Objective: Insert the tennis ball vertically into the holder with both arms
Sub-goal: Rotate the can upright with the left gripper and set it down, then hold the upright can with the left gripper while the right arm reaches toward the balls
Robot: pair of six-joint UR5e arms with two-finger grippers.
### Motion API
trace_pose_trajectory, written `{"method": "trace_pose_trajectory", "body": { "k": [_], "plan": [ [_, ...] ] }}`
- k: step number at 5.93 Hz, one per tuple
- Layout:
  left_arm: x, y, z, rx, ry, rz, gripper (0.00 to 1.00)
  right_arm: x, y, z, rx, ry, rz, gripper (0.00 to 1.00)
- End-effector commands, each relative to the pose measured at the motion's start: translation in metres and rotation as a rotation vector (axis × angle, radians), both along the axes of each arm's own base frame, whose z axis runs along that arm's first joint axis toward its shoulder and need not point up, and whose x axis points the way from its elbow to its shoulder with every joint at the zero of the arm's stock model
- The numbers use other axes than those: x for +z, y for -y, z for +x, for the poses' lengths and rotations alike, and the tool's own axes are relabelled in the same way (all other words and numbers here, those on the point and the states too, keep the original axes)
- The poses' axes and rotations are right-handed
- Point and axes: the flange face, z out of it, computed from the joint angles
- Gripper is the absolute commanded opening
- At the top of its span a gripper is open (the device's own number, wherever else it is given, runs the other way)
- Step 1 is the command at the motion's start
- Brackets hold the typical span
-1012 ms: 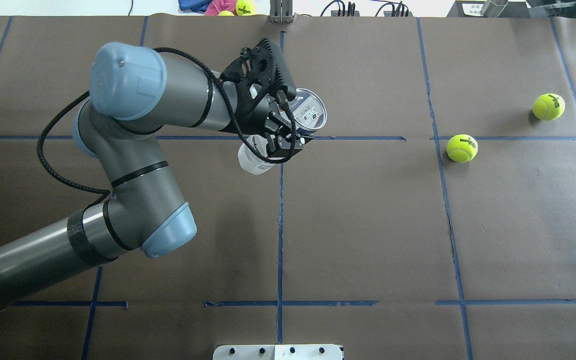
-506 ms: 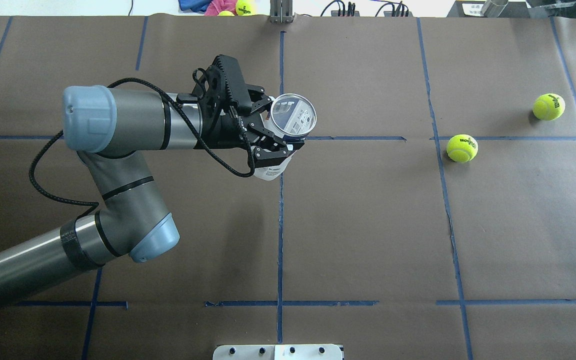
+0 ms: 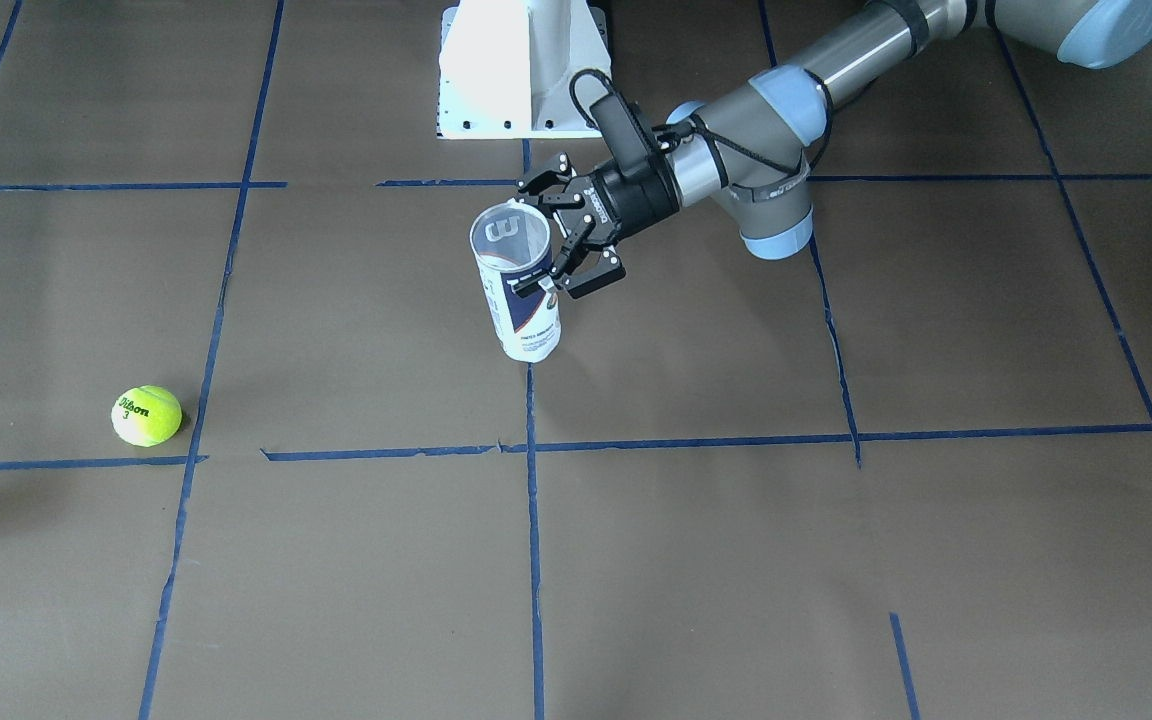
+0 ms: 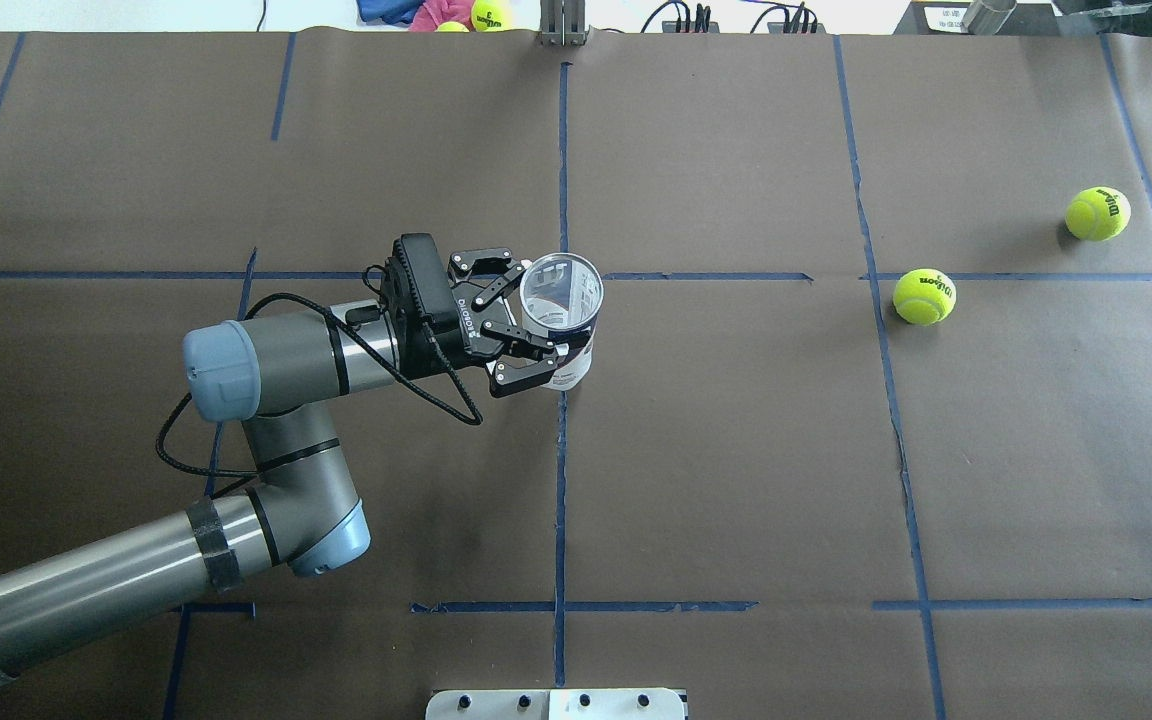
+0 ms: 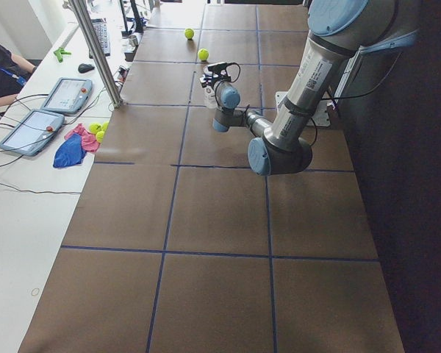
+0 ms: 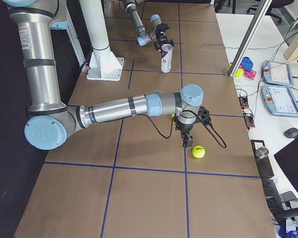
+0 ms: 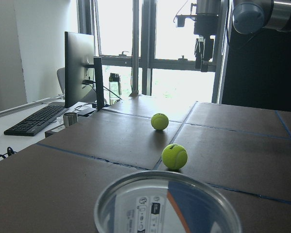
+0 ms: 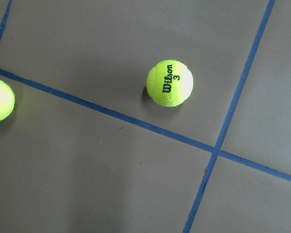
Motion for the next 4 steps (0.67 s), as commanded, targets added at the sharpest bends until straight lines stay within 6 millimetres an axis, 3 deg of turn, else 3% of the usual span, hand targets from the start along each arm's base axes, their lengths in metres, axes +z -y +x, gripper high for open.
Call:
{"method": "trace_pose_trajectory", "body": {
  "k": [1, 4],
  "plan": [
    [0.006, 0.000, 0.003, -0.001, 0.001, -0.006, 0.81, 0.000, 0.001, -0.002, -0.004, 0.000, -0.001, 1.00],
    [0.014, -0.001, 0.009, -0.008, 0.014, -0.020, 0.87, -0.021, 0.017, -0.026, -0.003, 0.006, -0.002, 1.00]
  ]
}}
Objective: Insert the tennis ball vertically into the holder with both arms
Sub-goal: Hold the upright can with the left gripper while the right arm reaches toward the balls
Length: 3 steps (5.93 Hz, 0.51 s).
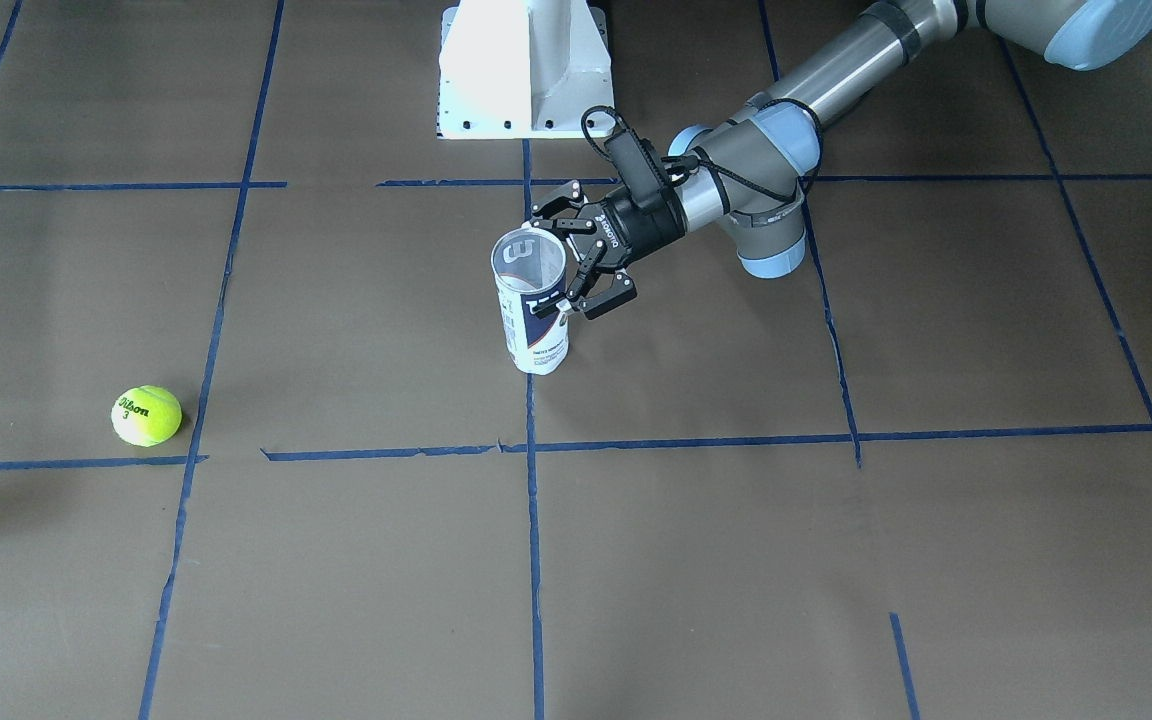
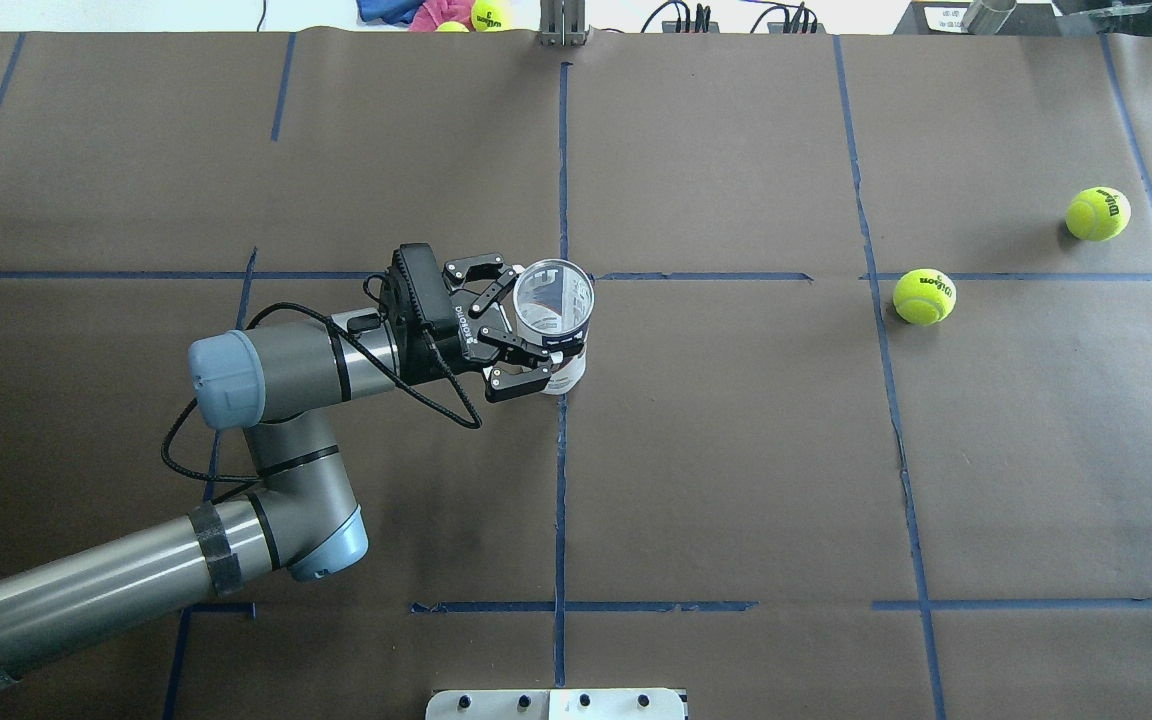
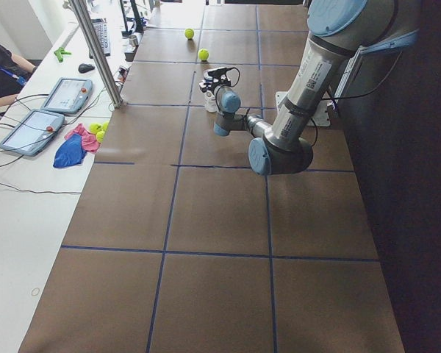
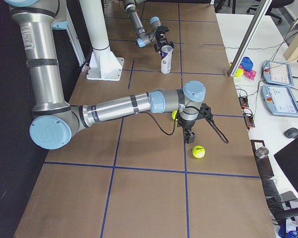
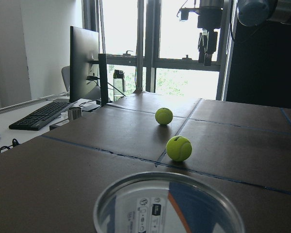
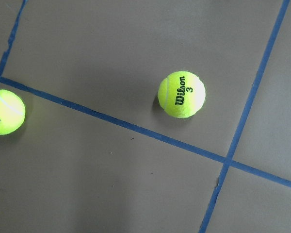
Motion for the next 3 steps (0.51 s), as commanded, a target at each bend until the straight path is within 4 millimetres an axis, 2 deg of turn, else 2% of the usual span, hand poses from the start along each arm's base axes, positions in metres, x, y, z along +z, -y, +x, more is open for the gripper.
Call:
{"method": "trace_pose_trajectory", "body": {
  "k": [1, 2, 3],
  "plan": [
    [0.001, -0.001, 0.001, 0.000, 0.002, -0.002, 0.89, -0.011, 0.008, -0.016, -0.017, 0.003, 0.010, 1.00],
    [0.000, -0.001, 0.001, 0.000, 0.001, -0.001, 0.90, -0.028, 0.018, -0.038, -0.035, 0.009, 0.022, 1.00],
    [0.000, 0.000, 0.001, -0.001, 0.000, -0.002, 0.90, -0.056, 0.033, -0.077, -0.058, 0.018, 0.034, 1.00]
  ]
}}
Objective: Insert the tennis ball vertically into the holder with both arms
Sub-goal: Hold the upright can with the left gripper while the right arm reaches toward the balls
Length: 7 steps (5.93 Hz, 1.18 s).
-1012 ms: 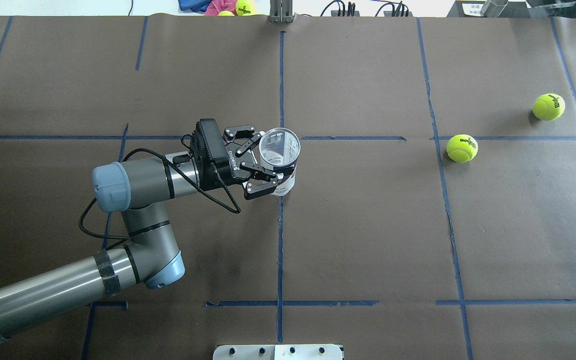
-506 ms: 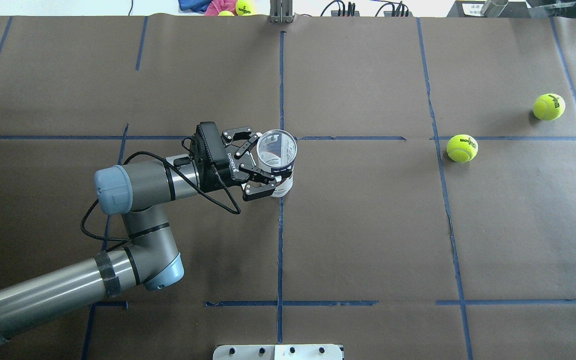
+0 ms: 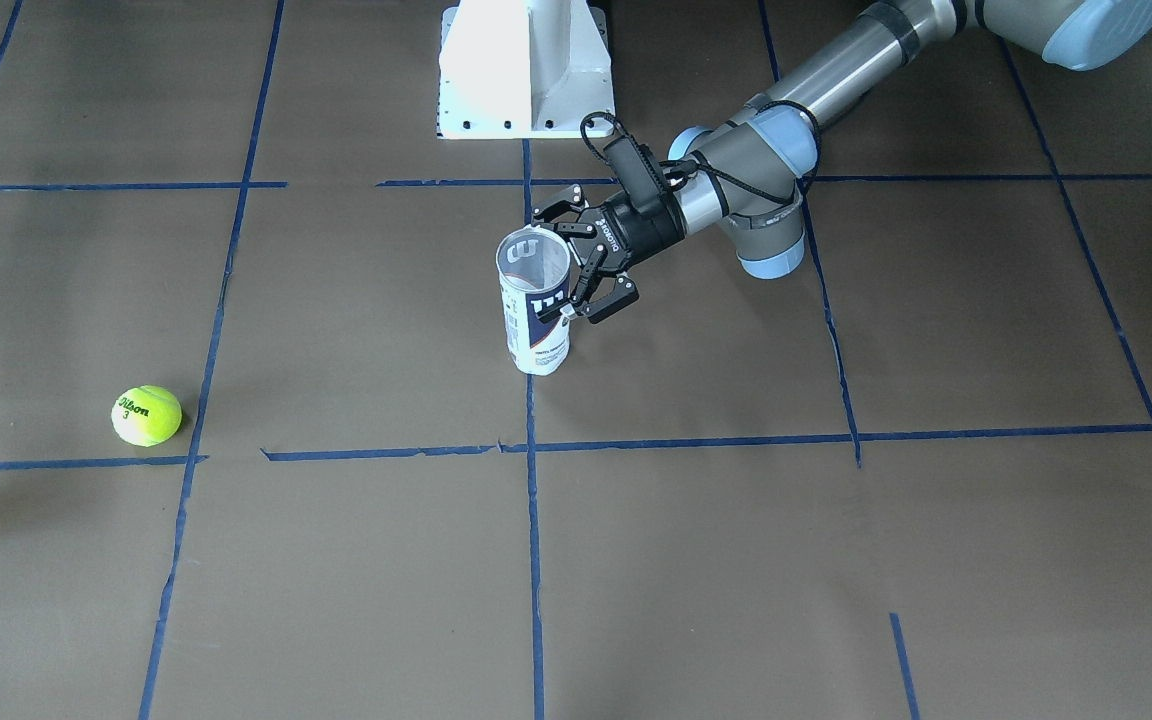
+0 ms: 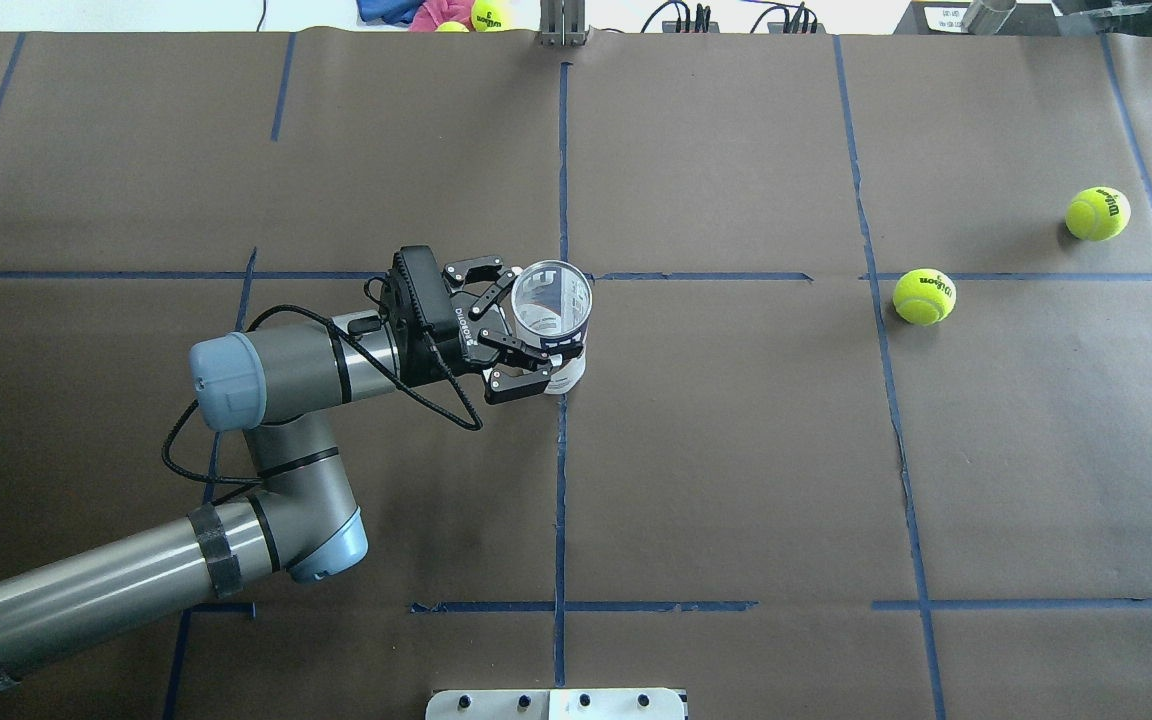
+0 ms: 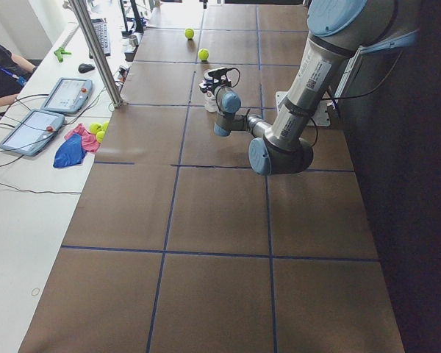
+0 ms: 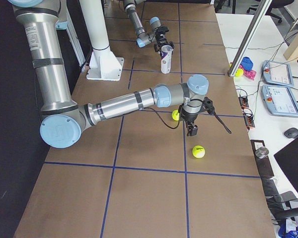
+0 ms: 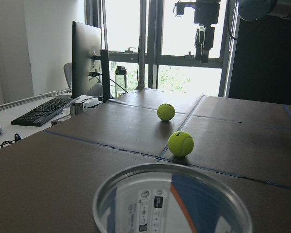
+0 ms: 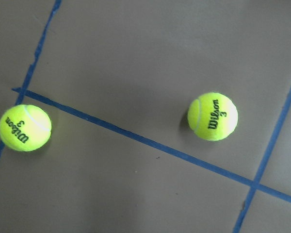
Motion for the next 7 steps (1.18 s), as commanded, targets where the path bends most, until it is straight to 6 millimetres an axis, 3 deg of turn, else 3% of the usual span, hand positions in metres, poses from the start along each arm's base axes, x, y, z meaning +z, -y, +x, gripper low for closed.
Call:
{"method": "trace_pose_trajectory", "body": {
  "k": [1, 2, 4, 6, 7],
  "plan": [
    [0.000, 0.000, 0.000, -0.004, -0.001, -0.001, 0.90, -0.051, 0.023, -0.070, -0.012, 0.020, -0.003, 1.00],
    [0.000, 0.000, 0.000, -0.003, -0.002, -0.003, 0.90, -0.055, 0.026, -0.104, 0.040, 0.052, 0.011, 1.00],
    [0.000, 0.000, 0.001, -0.001, -0.002, -0.003, 0.90, -0.036, 0.009, -0.199, 0.120, 0.058, 0.039, 1.00],
    [-0.001, 0.000, 0.001, -0.001, -0.003, -0.002, 0.90, -0.024, -0.005, -0.242, 0.117, 0.055, 0.043, 1.00],
    [-0.001, 0.000, 0.001, -0.003, -0.004, -0.002, 0.90, -0.015, -0.008, -0.249, 0.107, 0.040, 0.030, 1.00]
  ]
}}
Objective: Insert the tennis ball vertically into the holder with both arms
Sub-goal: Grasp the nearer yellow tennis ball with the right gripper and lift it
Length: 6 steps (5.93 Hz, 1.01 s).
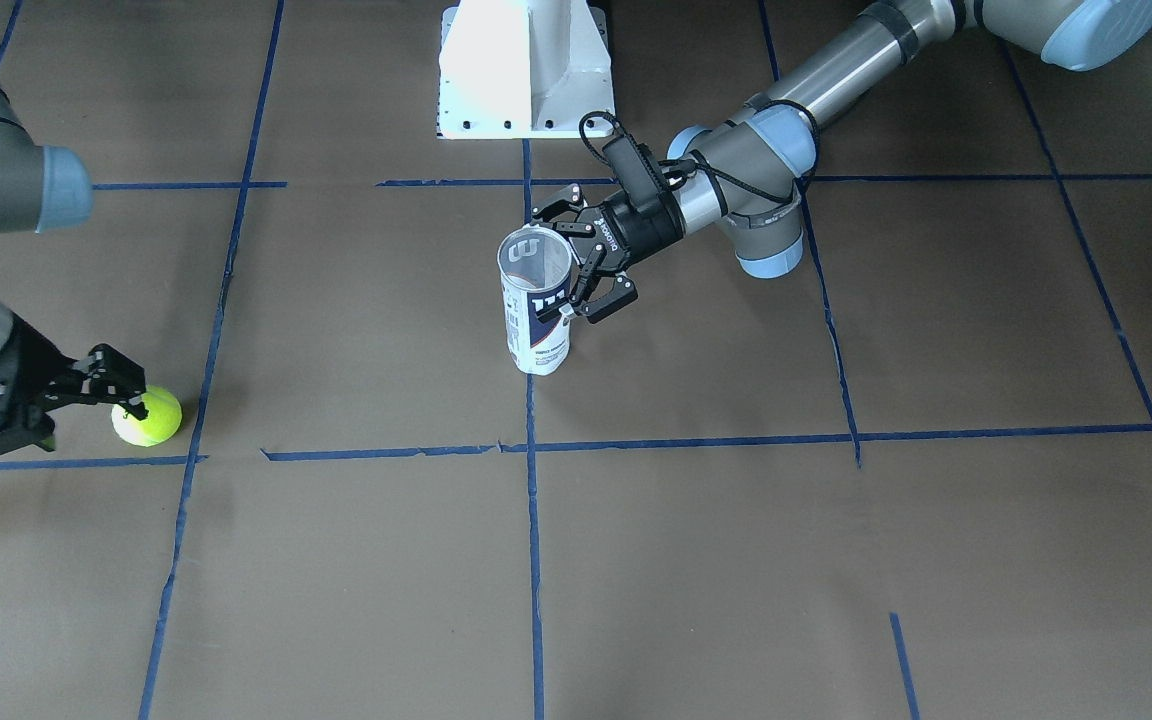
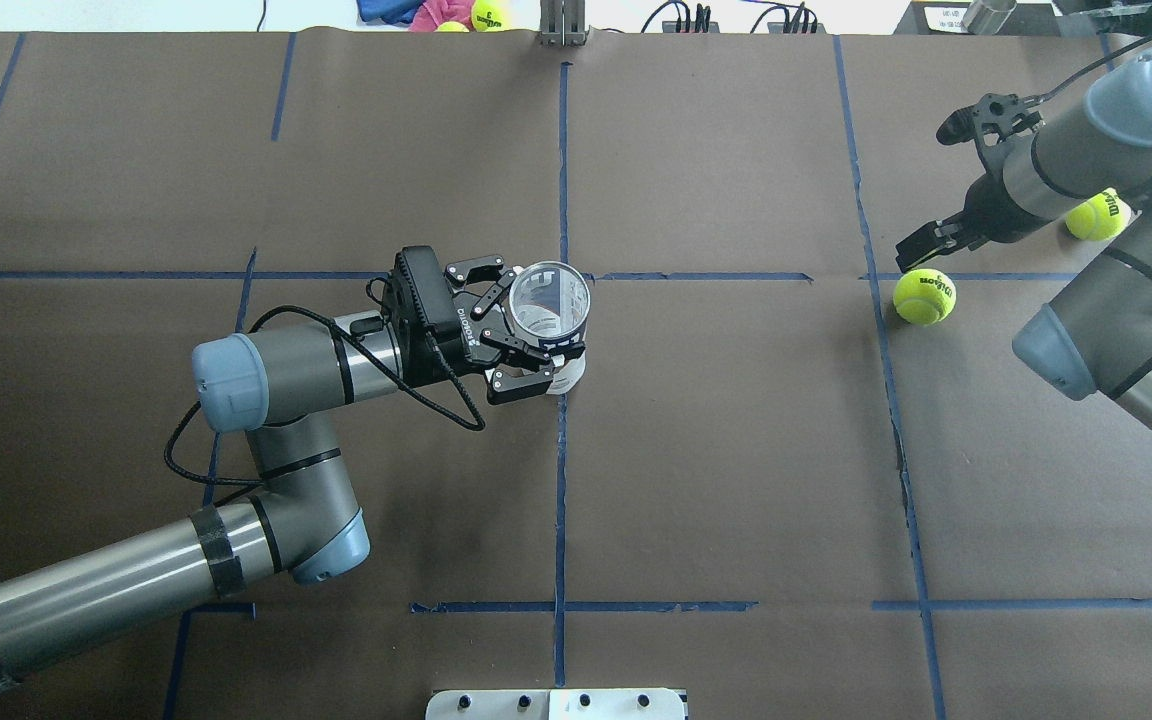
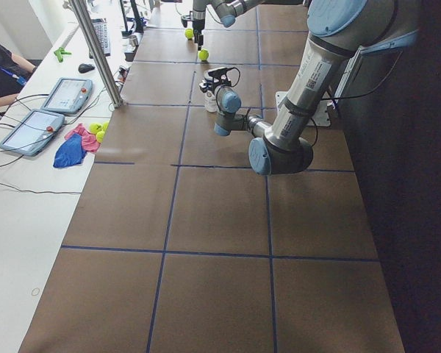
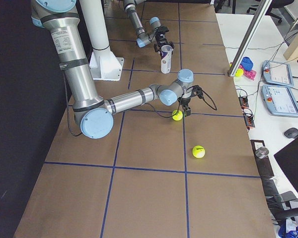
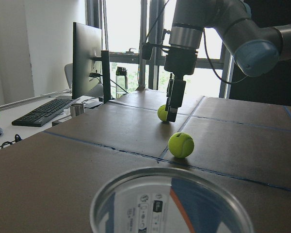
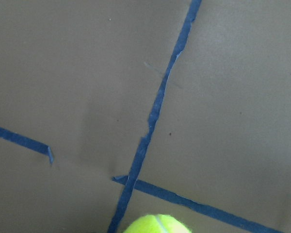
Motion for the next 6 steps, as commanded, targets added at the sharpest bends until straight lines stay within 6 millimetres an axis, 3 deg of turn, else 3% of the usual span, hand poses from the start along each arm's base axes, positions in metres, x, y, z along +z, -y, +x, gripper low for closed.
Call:
{"method": "trace_pose_trajectory", "body": {
  "k": [1, 3, 4, 5, 6],
  "plan": [
    [0.000, 0.000, 0.000, 0.001, 0.000, 0.000, 0.90, 0.014, -0.007, -0.018, -0.019, -0.019, -0.015, 1.00],
    [0.000, 0.000, 0.000, -0.001, 0.001, -0.001, 0.90, 0.030, -0.016, -0.030, -0.047, -0.037, -0.032, 0.99],
    [0.000, 0.000, 0.000, 0.001, 0.001, 0.000, 0.90, 0.035, -0.017, -0.035, -0.055, -0.042, -0.039, 0.72],
    [0.001, 0.000, 0.000, -0.001, 0.002, -0.002, 0.90, 0.031, -0.016, -0.036, -0.056, -0.037, -0.035, 0.20],
    [0.002, 0.000, 0.000, -0.001, 0.004, -0.001, 0.90, 0.015, -0.011, -0.033, -0.045, -0.018, -0.019, 0.09]
  ]
}}
